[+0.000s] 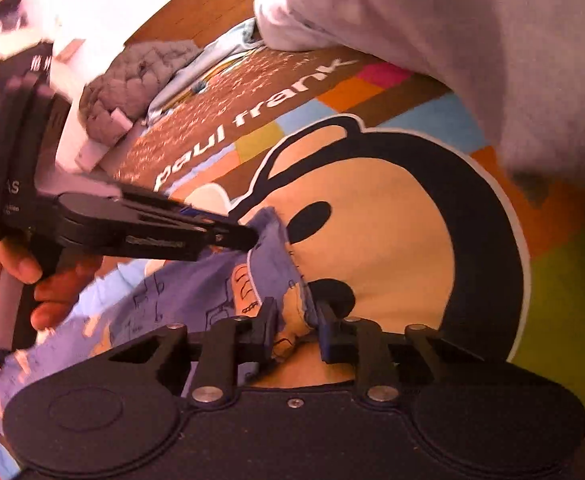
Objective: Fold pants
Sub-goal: 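Grasp the pants edge with the left gripper while the right gripper grasps beside it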
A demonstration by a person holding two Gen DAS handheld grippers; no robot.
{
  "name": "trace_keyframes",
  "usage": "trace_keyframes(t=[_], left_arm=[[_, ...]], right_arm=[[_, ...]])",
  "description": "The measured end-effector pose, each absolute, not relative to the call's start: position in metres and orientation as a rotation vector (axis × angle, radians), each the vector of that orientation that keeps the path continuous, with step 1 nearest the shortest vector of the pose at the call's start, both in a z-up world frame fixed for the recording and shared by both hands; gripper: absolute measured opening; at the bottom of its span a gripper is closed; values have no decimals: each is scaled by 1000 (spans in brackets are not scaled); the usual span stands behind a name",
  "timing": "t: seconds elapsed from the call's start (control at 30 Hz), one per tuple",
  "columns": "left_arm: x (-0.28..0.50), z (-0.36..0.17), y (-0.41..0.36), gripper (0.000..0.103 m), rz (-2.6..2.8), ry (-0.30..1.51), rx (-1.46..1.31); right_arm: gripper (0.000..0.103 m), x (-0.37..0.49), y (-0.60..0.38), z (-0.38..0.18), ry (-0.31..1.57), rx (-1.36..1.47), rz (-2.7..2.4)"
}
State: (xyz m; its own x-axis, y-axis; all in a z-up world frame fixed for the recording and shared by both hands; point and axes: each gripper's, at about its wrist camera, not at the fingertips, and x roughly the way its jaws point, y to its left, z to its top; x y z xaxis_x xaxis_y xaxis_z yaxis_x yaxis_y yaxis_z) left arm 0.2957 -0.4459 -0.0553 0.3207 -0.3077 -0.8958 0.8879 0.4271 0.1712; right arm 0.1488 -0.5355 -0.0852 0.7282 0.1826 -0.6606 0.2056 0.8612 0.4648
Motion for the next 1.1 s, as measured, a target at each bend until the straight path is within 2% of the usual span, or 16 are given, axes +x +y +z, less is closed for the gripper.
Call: trace_keyframes(t=[0.03, 0.17, 0.23, 0.3, 0.4, 0.47, 0.53, 0.67, 0.73, 0.83, 0.97, 1.1], left_arm=[[292, -53, -447, 6, -886, 905, 767], [278, -43, -455, 6, -879, 828, 807], [275, -41, -459, 7, -883, 820, 827], [275, -47, -464, 13, -875, 820, 850], [275, -56, -464, 31, -846, 784, 884], [275, -54, -461, 50, -826, 748, 878], [280, -47, -453, 60, -801, 733, 839], [298, -25, -425, 63, -751, 786, 637], [301, -15, -404, 63, -770, 846, 485], [302, -11, -377, 64, -848, 957, 304], [304, -23, -359, 73, -903, 1057, 184], [312, -43, -359, 74, -844, 1129, 196]], right_arm=[[18, 149, -532, -83, 761, 516, -21], [8, 143, -525, -70, 710, 425, -67], [8, 139, -527, -66, 700, 407, -66], [8, 139, -529, -71, 731, 415, -51], [13, 144, -536, -81, 772, 475, -64], [18, 140, -543, -82, 763, 526, -64], [25, 136, -546, -80, 759, 543, -70], [39, 127, -548, -75, 777, 577, -53], [42, 124, -548, -73, 797, 601, -40], [50, 118, -553, -75, 793, 710, 38], [50, 115, -558, -85, 780, 814, 43], [50, 126, -556, -89, 742, 814, 28]])
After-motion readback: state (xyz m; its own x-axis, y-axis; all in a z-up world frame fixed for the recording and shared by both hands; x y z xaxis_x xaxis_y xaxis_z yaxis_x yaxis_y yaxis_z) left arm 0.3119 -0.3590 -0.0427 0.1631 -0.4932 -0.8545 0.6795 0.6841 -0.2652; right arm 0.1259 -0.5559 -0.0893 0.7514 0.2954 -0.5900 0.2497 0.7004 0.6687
